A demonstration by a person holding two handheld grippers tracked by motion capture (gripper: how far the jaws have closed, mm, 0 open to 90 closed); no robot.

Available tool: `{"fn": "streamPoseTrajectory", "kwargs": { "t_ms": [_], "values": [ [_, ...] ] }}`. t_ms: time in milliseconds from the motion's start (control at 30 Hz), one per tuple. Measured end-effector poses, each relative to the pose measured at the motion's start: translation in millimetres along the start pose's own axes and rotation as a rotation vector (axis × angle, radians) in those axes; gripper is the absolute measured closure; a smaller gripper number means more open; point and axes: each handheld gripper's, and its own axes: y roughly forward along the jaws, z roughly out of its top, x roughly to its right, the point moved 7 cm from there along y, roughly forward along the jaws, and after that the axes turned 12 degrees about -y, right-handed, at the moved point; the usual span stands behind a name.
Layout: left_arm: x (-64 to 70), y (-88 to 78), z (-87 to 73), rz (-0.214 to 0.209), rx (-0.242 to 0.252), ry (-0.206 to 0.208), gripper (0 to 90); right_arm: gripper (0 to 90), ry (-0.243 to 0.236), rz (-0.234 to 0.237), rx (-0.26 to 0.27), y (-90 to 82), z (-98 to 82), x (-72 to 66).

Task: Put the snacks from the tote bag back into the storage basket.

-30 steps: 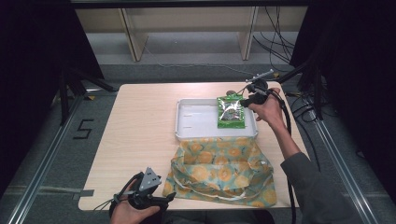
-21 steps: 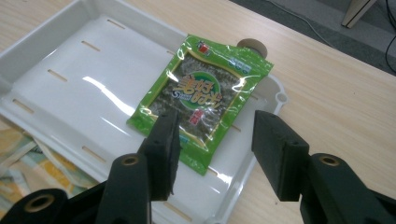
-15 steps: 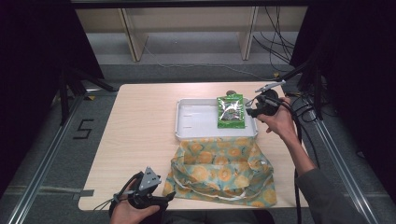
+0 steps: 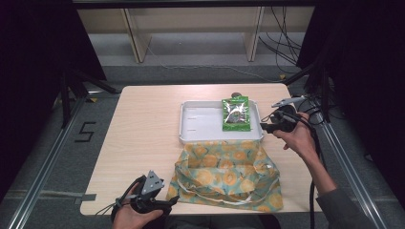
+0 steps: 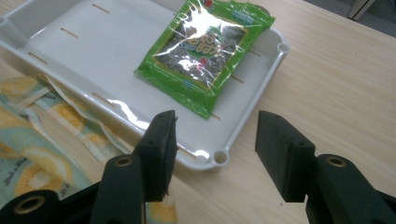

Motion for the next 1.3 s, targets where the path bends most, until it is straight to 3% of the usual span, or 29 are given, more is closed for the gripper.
{"fn": "streamPoseTrajectory", "kwargs": {
  "t_ms": [200, 233, 300, 400, 433, 467, 500, 633, 667, 700, 767, 833, 900, 933, 967, 1100, 1133, 1167, 1200, 1233, 1300],
  "values": [
    [-0.9, -0.3, 0.5, 0.000, 0.001, 0.016, 24.4, 48.1, -0.021, -0.026, -0.001, -7.7, -15.9, -2.0],
    [1.1, 2.0, 1.9, 0.002, 0.033, -0.021, 24.4, 47.9, -0.006, -0.016, -0.017, -11.2, -19.7, -3.7],
    [2.1, 2.5, 1.4, 0.001, 0.034, -0.042, 24.4, 47.9, -0.006, -0.021, -0.013, -13.4, -24.4, -2.9],
    [3.4, 2.2, 1.8, -0.008, 0.038, -0.042, 24.4, 47.0, -0.016, -0.046, -0.025, -18.4, -35.9, -2.3],
    [2.6, 1.4, 1.4, -0.006, 0.029, -0.029, 24.4, 47.0, -0.012, -0.044, -0.024, -19.5, -38.8, -3.3],
    [-1.3, -1.2, 0.3, 0.003, -0.006, 0.026, 24.4, 47.0, 0.004, -0.036, -0.034, -21.1, -41.0, -4.9],
    [3.6, 2.6, 2.8, -0.008, 0.050, -0.042, 24.4, 46.9, -0.011, -0.044, -0.028, -21.6, -43.9, -3.7],
    [2.9, 1.8, 2.5, -0.005, 0.044, -0.036, 24.4, 46.9, 0.026, -0.037, -0.032, -28.0, -52.0, -6.4],
    [1.1, 0.2, 1.4, -0.002, 0.021, -0.008, 24.4, 46.9, 0.018, -0.037, -0.032, -29.4, -54.9, -6.5],
    [2.9, 1.8, 2.5, -0.005, 0.045, -0.036, 24.4, 46.9, 0.013, -0.039, -0.030, -30.7, -56.7, -6.7],
    [-0.1, -0.9, 0.8, 0.001, 0.007, 0.008, 24.4, 46.6, 0.013, -0.042, -0.032, -33.5, -60.5, -7.5],
    [3.0, 1.8, 2.4, -0.004, 0.045, -0.038, 24.4, 46.3, 0.040, -0.036, -0.033, -37.2, -62.7, -12.2],
    [2.9, 1.8, 2.6, -0.003, 0.048, -0.039, 24.4, 45.8, 0.037, -0.031, -0.032, -39.4, -66.1, -15.4],
    [2.6, 1.2, 2.5, 0.000, 0.045, -0.033, 24.4, 45.1, 0.022, -0.036, -0.026, -39.9, -68.3, -15.9],
    [2.6, 1.3, 2.6, -0.005, 0.046, -0.034, 24.4, 43.6, 0.048, -0.025, -0.023, -42.8, -71.7, -20.7],
    [2.6, 1.3, 2.4, 0.000, 0.043, -0.034, 24.4, 43.3, 0.049, -0.018, -0.024, -45.5, -78.2, -27.3],
    [-0.8, -1.1, 0.5, 0.002, 0.003, 0.019, 24.4, 43.3, 0.051, -0.013, -0.024, -47.8, -81.8, -30.6],
    [0.8, -0.4, 0.1, -0.002, 0.007, -0.007, 24.4, 43.3, 0.051, -0.013, -0.024, -47.8, -81.8, -30.6],
    [0.6, -0.5, 0.4, -0.001, 0.011, -0.006, 24.4, 43.3, 0.029, -0.014, -0.020, -48.0, -83.5, -29.9],
    [2.5, 1.7, 3.0, 0.000, 0.053, -0.033, 24.4, 43.1, 0.054, -0.016, -0.021, -50.3, -84.9, -31.8],
    [2.3, 2.0, 2.8, -0.004, 0.051, -0.037, 24.4, 43.0, 0.030, -0.027, -0.017, -51.5, -88.2, -31.4]
  ]
}}
